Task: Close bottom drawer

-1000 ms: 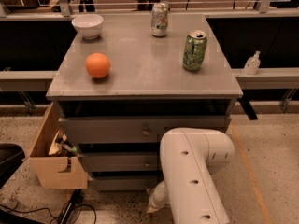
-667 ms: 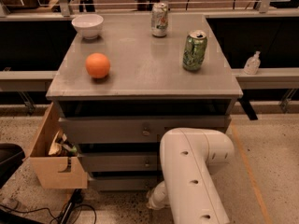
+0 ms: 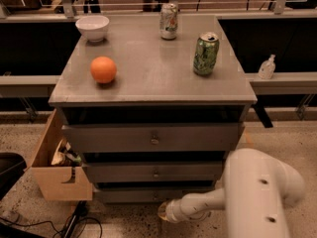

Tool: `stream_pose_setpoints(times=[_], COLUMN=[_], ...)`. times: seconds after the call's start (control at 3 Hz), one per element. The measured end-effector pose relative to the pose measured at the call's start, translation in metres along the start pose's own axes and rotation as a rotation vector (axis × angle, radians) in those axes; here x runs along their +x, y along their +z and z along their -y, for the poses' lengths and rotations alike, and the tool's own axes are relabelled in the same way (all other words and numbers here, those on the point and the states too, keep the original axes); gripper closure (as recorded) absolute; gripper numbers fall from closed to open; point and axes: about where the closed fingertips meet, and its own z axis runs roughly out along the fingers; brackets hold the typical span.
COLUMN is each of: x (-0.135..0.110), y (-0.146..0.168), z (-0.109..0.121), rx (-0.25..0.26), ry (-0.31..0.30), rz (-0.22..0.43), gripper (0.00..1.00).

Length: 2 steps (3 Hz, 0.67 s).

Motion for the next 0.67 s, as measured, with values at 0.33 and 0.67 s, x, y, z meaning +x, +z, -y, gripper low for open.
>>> stream_pose_setpoints(times=[0.33,0.67], x=[-0.024,-0.007], y=[-0.027,-0.046], z=[-0.002,-0.008], rx=[0.024,0.044], ry=[-0.032,0.024], rz=[0.141,0.148], gripper=[1.0,1.0])
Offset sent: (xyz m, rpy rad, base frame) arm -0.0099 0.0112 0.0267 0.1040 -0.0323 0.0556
